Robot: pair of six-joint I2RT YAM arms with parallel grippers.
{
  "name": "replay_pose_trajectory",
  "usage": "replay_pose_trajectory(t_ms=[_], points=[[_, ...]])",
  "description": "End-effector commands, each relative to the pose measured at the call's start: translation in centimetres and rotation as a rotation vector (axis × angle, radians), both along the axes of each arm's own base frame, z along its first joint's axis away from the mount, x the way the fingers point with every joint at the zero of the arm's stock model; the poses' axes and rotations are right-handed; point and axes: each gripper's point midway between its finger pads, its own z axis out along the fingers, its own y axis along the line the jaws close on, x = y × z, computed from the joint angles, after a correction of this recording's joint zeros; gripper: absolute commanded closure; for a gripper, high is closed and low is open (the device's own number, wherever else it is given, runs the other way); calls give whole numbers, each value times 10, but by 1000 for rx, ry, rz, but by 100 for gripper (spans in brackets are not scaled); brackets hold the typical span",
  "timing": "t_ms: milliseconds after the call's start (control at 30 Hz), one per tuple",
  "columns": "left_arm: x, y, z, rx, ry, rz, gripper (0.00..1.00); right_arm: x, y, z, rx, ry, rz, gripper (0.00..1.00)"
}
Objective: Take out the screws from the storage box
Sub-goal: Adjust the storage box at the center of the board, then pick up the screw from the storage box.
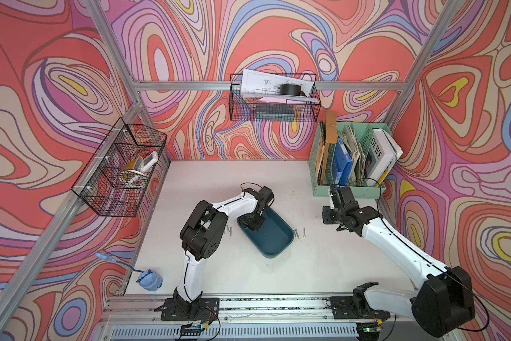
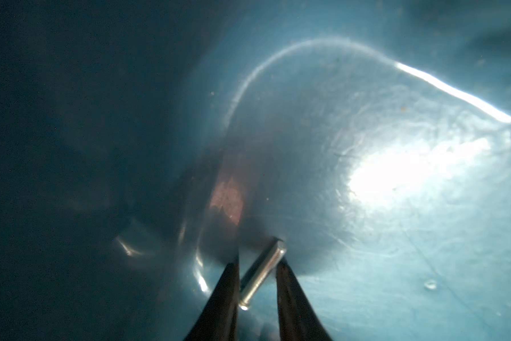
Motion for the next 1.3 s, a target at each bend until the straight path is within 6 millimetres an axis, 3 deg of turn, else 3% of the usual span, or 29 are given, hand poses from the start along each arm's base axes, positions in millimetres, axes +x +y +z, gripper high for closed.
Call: replay_pose_trajectory(t_ms=[0,167,267,567,1267], points=[[-5,5,-20,4,31,13,73,2,-2,3,4,-3,-14,57],[-16,10,-35,4,58,31,75,1,-3,4,1,-2,-20,57],[-23,13,-41,2,79,39,83,0,-3,5,2,-3,-23,57],[-27,14,-38,-12,71,75,93,0,-3,5,4,-3,-24,57],[0,2,44,-105,-90,178,91,0,-3,3,6,-11,-21,57]])
